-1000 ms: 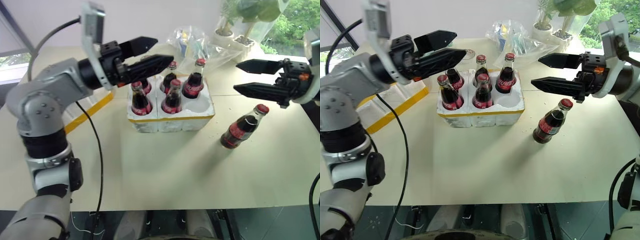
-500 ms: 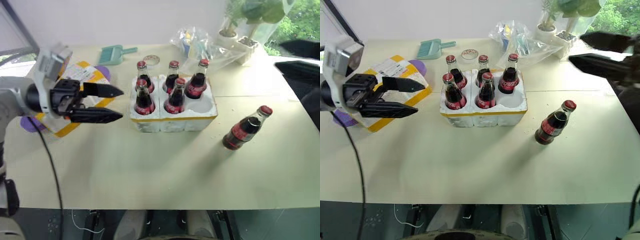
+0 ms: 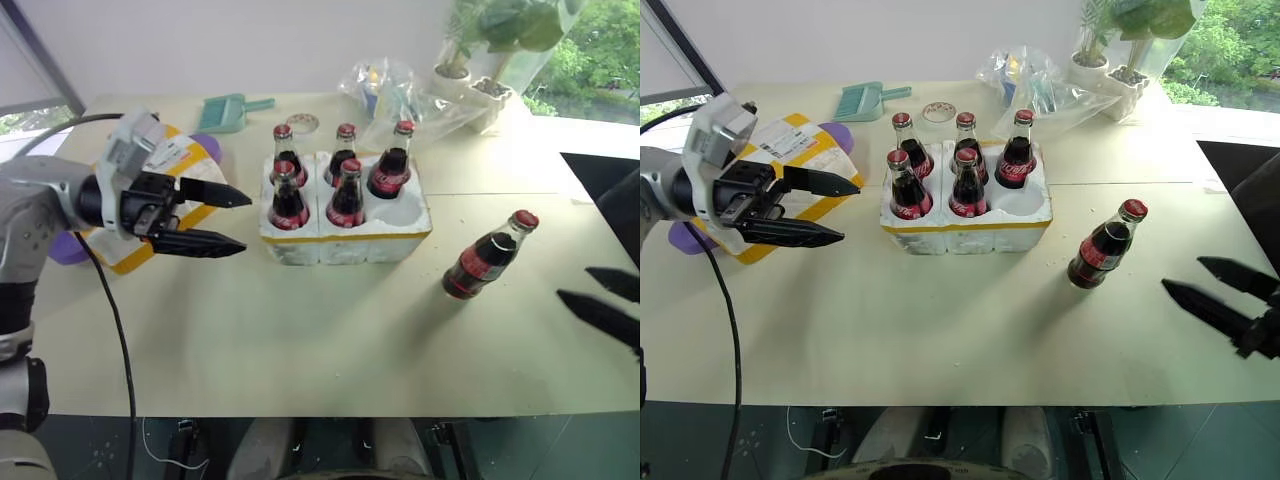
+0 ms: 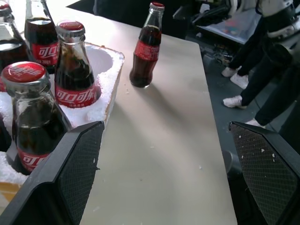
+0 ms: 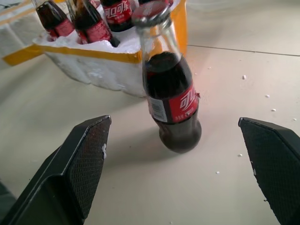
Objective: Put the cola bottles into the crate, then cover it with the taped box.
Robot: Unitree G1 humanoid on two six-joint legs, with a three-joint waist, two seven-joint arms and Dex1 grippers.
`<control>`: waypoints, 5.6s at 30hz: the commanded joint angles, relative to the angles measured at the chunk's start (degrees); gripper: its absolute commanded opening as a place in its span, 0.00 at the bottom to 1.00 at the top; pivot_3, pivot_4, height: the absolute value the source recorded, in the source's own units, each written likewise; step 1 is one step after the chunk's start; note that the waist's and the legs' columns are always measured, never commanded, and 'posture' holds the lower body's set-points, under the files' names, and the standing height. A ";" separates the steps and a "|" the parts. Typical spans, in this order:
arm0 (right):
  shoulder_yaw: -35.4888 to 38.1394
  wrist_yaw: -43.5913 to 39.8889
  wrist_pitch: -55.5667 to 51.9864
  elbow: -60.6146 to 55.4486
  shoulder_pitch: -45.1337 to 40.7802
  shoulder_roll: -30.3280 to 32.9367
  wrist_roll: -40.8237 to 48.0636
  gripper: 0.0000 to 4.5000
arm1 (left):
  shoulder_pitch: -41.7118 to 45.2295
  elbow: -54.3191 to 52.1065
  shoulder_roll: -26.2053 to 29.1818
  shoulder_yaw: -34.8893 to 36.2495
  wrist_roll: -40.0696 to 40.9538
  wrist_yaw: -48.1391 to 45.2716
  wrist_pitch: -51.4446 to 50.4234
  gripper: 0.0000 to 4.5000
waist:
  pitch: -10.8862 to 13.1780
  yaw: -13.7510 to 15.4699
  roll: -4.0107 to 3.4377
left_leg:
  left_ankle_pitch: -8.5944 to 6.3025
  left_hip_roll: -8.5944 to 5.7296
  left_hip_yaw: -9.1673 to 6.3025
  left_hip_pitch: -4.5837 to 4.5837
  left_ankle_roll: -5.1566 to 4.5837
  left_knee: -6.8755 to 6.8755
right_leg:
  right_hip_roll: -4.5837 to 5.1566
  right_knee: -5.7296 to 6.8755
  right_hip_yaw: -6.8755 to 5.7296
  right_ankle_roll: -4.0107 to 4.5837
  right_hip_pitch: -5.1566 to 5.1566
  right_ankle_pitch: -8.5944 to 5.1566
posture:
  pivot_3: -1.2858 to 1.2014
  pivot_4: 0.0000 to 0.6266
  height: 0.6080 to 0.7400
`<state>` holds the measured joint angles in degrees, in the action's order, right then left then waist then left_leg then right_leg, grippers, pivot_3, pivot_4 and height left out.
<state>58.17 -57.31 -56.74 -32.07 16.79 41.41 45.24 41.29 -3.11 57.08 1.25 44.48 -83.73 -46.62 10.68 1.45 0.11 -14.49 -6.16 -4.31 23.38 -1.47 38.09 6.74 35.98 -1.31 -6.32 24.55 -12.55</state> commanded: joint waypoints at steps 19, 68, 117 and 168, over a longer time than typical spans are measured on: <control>-25.53 13.96 17.04 9.38 -11.63 -4.87 -4.58 1.00 | 1.34 -3.88 -0.64 2.03 0.74 1.99 -1.34 0.99 | 0.02 -0.72 0.04 | 0.01 -0.02 -0.09 0.01 0.00 -0.06 | -0.04 0.00 -0.04 -0.05 0.01 0.02 | 0.52 0.24 1.00; -57.33 12.24 23.30 31.31 -51.22 -6.83 -15.51 0.99 | -5.56 -9.59 0.24 9.30 3.22 10.99 -1.90 1.00 | 0.17 -1.16 -0.07 | 0.05 -0.07 -0.09 0.10 0.06 -0.21 | -0.22 0.04 -0.03 -0.05 0.23 0.02 | 0.52 0.24 1.00; -33.82 -8.92 9.35 29.18 -51.48 21.45 5.49 0.99 | -35.04 21.91 -0.78 6.86 -65.53 67.64 41.53 1.00 | 0.16 -0.72 -0.11 | 0.00 0.02 0.18 0.10 0.06 -0.87 | 0.03 -0.48 0.07 -0.04 0.42 0.08 | 0.52 0.24 1.00; -31.83 -3.73 16.00 31.70 -45.48 17.13 -1.20 1.00 | -1.21 -10.94 -0.49 -9.99 -73.57 43.39 48.04 0.25 | 0.15 -0.65 0.01 | 0.07 -0.04 0.24 0.07 0.06 -0.39 | -0.05 0.03 0.01 -0.05 0.31 0.07 | 0.52 0.24 1.00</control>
<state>23.83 -61.45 -40.88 1.35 -28.65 58.48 43.05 40.79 -13.13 56.81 -7.76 -27.75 -39.24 0.61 10.83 0.80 0.13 -14.42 -6.19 -4.07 23.45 -1.42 37.71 6.68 36.01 -1.31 -6.37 24.85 -12.48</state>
